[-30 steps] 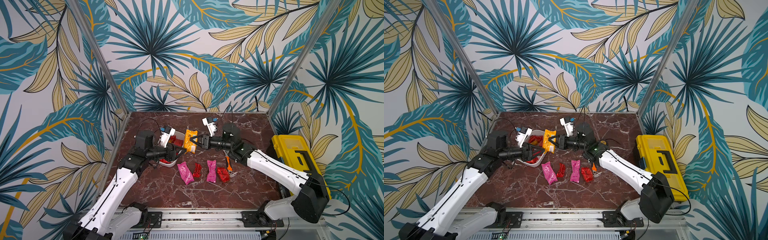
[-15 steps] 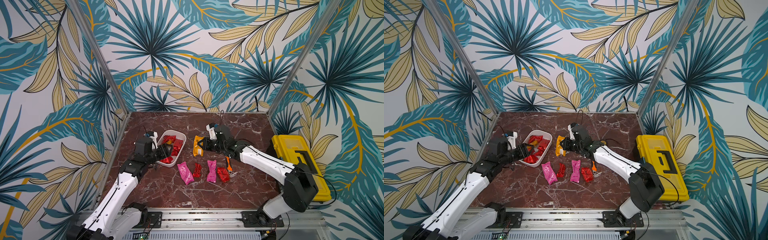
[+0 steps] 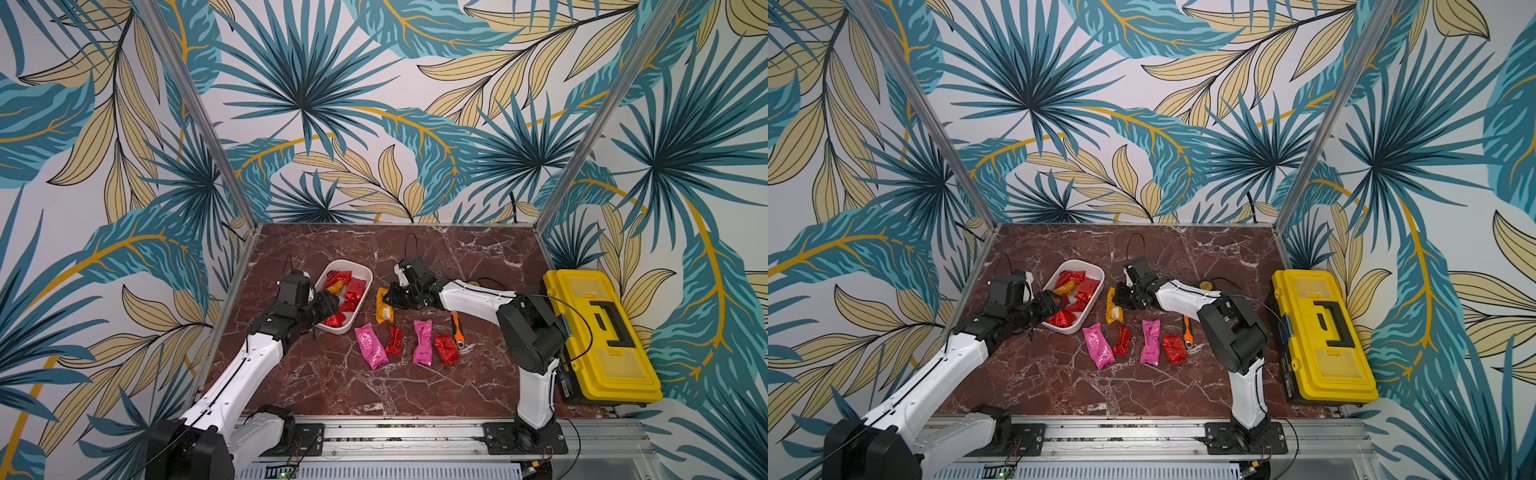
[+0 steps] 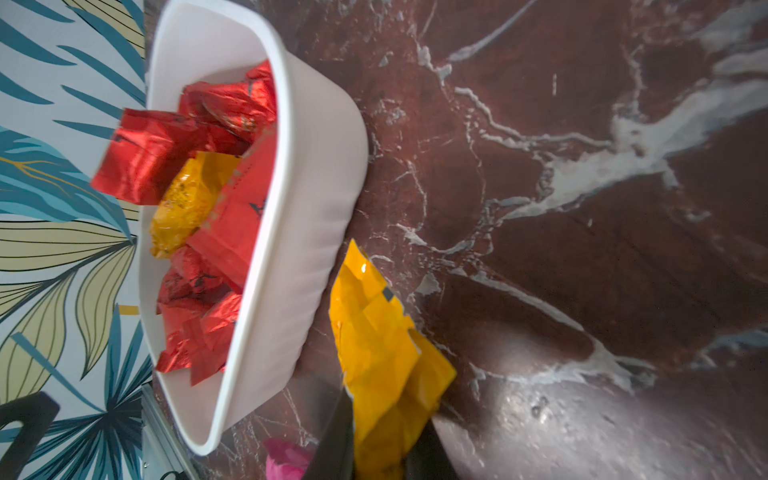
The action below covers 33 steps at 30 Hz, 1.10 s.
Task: Take the tea bags out of the storage box
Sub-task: Place the tea bag at the center of the board, then pick up the tea bag from the storage box.
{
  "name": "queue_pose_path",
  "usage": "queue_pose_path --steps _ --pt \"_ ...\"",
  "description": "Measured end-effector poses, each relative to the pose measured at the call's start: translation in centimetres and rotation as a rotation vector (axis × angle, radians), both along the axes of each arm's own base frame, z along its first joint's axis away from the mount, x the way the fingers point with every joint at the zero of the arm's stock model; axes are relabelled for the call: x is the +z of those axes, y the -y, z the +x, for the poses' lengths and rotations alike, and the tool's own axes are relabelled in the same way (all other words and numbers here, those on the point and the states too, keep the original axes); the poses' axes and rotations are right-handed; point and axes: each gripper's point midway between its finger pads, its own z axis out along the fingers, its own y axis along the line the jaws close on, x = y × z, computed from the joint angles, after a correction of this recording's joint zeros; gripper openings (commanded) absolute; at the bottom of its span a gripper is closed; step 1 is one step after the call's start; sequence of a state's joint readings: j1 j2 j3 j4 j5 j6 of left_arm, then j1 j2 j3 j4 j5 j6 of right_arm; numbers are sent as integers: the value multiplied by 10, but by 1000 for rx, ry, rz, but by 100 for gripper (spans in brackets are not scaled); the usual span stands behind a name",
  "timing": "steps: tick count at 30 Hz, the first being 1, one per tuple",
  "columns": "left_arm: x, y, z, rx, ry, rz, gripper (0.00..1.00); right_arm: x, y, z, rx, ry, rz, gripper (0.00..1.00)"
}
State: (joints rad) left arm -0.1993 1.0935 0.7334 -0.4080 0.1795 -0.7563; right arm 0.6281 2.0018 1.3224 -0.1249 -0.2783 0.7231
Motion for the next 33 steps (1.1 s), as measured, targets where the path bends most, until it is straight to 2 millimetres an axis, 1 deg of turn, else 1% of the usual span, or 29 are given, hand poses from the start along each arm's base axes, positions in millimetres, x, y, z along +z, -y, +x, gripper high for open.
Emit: queue_pose_path --steps 3,6,8,10,11,13,16,18,21,24,29,31,33 --pt "-8 0 1 4 -25 4 55 -11 1 -1 -1 -21 -11 27" --pt "-11 -2 3 4 -32 21 56 -13 3 0 -6 -16 -27 40" --pt "-10 -4 6 -6 -26 52 56 -14 6 1 -4 -3 -48 47" --pt "-5 -6 11 -24 -10 94 56 -12 11 0 -8 9 -76 52" --pt "-1 -8 15 -40 3 123 56 -8 14 1 -9 22 -86 53" --pt "7 -10 23 -71 35 177 57 7 20 1 -18 58 -98 56" --pt "17 -14 36 -131 79 264 59 44 29 -2 -31 128 -93 57" --pt "18 -15 44 -185 96 326 61 72 35 -4 -44 185 -74 57" --pt "13 -14 58 -268 92 409 62 99 43 -11 -55 243 -47 58" --pt "6 -13 76 -348 64 483 62 107 50 -20 -59 265 -33 58" --pt "-7 -13 107 -449 11 572 58 99 60 -34 -58 250 -45 57" --pt "-15 -14 114 -477 -15 601 56 98 64 -38 -60 247 -50 57" --pt "-25 -16 116 -501 -49 622 53 100 66 -40 -63 252 -49 57"
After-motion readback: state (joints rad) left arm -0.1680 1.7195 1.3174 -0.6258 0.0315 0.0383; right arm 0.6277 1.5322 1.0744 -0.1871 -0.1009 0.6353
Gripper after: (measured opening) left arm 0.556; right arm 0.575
